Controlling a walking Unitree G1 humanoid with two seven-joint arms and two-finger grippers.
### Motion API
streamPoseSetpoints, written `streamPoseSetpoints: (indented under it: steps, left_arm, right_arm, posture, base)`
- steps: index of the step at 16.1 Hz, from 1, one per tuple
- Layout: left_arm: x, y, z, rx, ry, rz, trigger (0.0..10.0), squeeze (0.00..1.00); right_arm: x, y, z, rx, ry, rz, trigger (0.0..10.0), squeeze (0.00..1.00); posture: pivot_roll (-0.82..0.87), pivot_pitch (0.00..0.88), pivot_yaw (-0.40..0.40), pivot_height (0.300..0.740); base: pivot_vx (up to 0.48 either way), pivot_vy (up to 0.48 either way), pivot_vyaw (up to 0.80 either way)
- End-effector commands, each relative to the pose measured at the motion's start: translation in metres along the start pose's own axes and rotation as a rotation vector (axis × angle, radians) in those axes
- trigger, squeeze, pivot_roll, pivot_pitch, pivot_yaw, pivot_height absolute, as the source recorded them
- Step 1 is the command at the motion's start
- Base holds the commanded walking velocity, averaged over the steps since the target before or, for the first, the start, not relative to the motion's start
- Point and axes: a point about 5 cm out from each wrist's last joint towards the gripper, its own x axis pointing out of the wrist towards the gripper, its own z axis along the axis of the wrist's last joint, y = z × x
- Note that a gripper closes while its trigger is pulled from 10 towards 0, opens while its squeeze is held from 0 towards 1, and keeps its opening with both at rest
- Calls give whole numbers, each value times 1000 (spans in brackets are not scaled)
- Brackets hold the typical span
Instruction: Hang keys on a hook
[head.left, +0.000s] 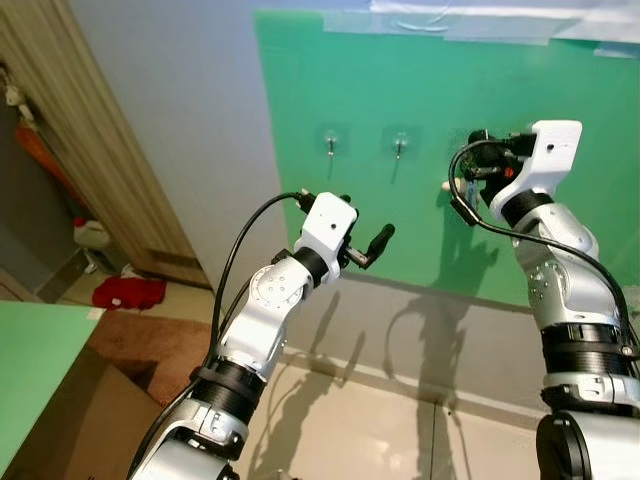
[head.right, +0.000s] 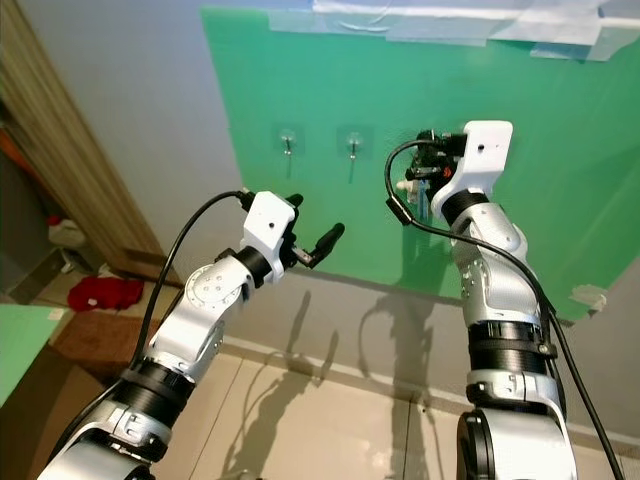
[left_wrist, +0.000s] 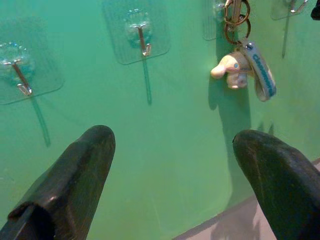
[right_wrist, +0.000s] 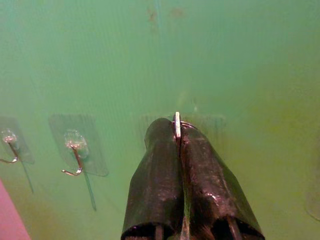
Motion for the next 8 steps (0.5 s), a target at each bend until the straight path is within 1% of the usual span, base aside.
streamPoseSetpoints:
  steps: [1,4,8]
  left_arm:
    - [1,3,2,23,1,3,10000,0]
    - [2,5,2,27,-1,4,10000,0]
    - [2,5,3,29,-4,5,10000,0]
  right_arm:
    - [6,3,11,-20,-39,14,0,0]
    - [9,0,11,-24,-41,8,0,0]
    - [14,-12,13,-45,-52,-46,0,0]
  posture:
    - [-134,0,94,731]
    - [-131,0,93,731]
    - [-133,0,89,731]
  base:
    - [0,0,0]
    - [0,0,0]
    - [0,0,0]
